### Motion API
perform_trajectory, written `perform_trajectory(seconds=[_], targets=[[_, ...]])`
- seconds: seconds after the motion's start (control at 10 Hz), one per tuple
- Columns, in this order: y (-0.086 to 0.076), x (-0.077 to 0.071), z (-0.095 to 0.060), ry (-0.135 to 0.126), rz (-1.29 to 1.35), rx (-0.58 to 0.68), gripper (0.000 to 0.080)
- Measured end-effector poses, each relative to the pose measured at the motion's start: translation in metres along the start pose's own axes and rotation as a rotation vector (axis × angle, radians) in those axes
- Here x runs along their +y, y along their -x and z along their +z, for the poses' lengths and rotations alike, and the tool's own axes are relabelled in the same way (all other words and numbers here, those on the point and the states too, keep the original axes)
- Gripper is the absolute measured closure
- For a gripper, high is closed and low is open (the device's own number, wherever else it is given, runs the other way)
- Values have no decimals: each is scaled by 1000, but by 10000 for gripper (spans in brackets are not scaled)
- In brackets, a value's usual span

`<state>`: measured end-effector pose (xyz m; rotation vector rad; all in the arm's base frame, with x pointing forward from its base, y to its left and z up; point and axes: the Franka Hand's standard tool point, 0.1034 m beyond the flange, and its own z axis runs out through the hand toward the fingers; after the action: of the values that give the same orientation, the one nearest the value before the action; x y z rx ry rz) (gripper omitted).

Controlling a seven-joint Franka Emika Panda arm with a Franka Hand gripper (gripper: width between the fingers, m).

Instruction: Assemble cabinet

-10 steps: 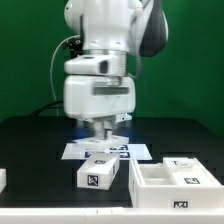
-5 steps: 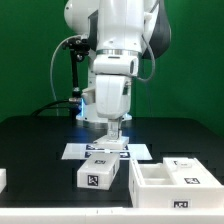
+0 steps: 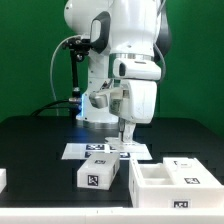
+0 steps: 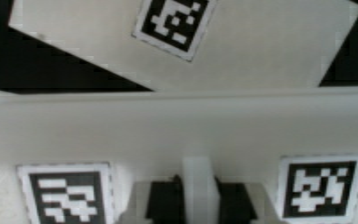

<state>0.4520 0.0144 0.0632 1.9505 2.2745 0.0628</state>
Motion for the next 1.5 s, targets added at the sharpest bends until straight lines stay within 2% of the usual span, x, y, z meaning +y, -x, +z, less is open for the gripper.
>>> perform_trajectory(seconds=[0.2,0.3,0.4,0.5,1.0,1.1,1.2,1.5], targets=[[-1,0,0,-2,12,0,735],[-12,-3,-1,-73,139,-23,735],[-27,3,-4,-142,189,-63,735],[-36,7,-5,-163,197,-79,735],[-36,5,-4,-167,204,-80,735],[-31,1,-5,-214,209,-91,735],[-29,3,-6,-226,196,-95,735],[-26,2,-5,-229,180,-76,735]])
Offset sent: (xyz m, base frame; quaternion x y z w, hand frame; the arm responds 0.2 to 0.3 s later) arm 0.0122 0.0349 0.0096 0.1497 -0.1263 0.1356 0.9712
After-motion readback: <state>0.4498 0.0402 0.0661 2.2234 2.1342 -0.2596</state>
